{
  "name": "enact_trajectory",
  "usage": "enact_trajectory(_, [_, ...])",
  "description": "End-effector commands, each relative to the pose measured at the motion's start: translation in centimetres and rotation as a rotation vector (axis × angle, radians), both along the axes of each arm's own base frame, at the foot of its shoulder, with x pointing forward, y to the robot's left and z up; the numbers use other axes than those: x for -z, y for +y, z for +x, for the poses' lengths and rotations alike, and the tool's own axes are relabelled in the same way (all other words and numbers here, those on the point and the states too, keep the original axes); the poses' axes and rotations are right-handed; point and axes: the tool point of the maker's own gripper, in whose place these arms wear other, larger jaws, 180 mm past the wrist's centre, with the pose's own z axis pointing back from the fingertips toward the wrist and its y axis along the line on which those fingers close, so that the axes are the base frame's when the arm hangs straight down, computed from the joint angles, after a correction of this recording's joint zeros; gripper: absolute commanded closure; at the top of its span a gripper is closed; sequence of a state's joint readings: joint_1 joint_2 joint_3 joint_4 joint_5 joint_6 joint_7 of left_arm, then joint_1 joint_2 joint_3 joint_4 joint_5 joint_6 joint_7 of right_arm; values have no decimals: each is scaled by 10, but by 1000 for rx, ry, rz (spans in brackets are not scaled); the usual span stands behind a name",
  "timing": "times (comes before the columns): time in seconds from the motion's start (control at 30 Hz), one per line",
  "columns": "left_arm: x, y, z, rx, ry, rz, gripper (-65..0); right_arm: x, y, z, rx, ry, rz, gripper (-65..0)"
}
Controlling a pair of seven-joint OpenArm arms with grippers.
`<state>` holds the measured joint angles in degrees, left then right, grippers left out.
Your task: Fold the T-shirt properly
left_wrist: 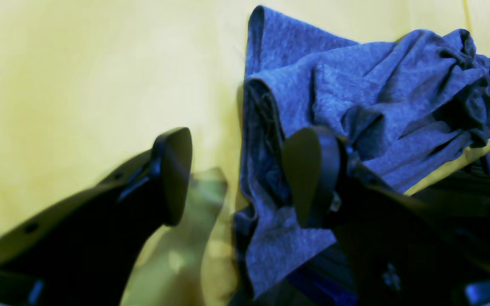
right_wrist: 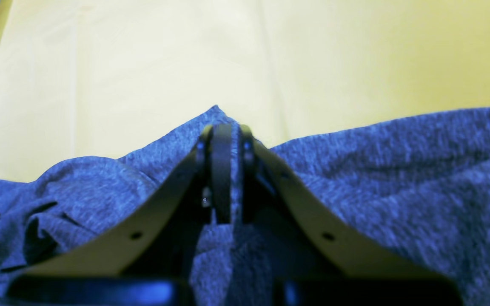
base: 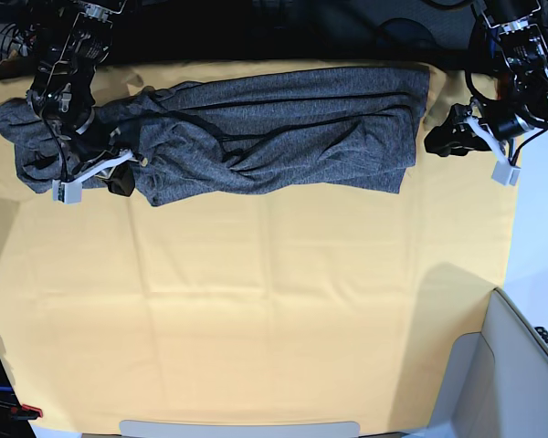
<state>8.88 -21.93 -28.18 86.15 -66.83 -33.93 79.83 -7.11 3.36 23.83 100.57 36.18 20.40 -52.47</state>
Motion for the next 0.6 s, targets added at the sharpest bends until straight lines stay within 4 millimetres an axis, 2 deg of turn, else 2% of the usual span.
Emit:
enact_trajectory(0.0, [-3, 3, 2, -1, -7, -1, -367, -14, -3, 8, 0, -56, -4, -36])
enact_trajectory(0.13, [10, -12, -4, 10, 32, -43, -367, -18, -11, 8, 25, -68, -11, -36])
enact_trajectory(0.33, [29, -28, -13, 44, 98, -84, -366, -18, -12, 8, 28, -67, -9, -36])
enact_trajectory(0.57, [37, -50, -15, 65, 113, -128, -366, -15, -12, 4, 27, -56, -10, -36])
